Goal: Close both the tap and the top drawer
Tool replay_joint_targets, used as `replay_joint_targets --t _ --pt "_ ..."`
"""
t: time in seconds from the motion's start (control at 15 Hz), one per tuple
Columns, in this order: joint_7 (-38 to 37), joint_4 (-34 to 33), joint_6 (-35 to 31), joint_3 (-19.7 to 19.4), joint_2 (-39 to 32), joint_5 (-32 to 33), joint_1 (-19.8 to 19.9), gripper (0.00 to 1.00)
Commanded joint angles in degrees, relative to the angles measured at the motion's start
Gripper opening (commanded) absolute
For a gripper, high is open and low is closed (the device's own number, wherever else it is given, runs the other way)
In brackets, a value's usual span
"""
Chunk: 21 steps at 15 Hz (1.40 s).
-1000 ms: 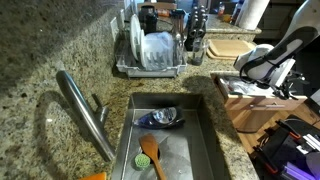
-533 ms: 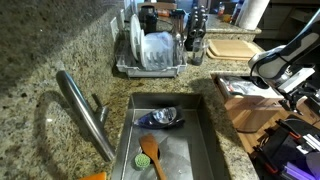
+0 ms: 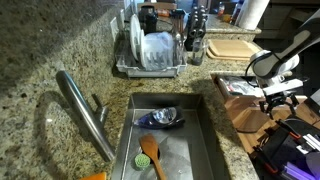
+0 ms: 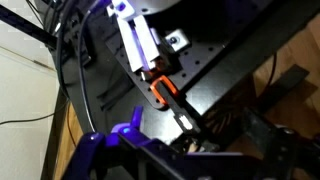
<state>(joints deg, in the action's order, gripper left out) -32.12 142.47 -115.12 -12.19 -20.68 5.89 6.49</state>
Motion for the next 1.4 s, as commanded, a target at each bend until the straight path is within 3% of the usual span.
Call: replay_joint_targets --t 0.0,0.07,0.13,0.2,0.4,0.53,0.93,1.2,1.33 --pt "6.4 -2.3 -4.8 1.9 -2.4 -2.0 -0.1 1.0" --pt "-5.8 -1.9 -8.6 -1.4 -2.2 6.1 -4.9 1.0" --pt "-5.3 -1.2 -12.2 -1.0 -1.2 2.4 -3.5 1.0" --pt "-3.6 -1.5 -7.9 -0.3 -1.6 2.5 -3.6 1.0" --pt "-5.1 -1.7 -10.8 -0.8 -1.5 2.5 -3.8 1.0" --pt "-1.0 -0.3 -18.6 1.2 -1.0 -3.8 -1.3 1.0" --pt "7.6 1.2 -37.5 4.4 -1.6 -17.0 -1.6 1.0" --pt "9.0 2.4 -53.0 3.1 -2.0 -16.7 -3.0 1.0" --pt "8.9 2.7 -60.7 0.6 -3.4 -14.9 -4.4 1.0"
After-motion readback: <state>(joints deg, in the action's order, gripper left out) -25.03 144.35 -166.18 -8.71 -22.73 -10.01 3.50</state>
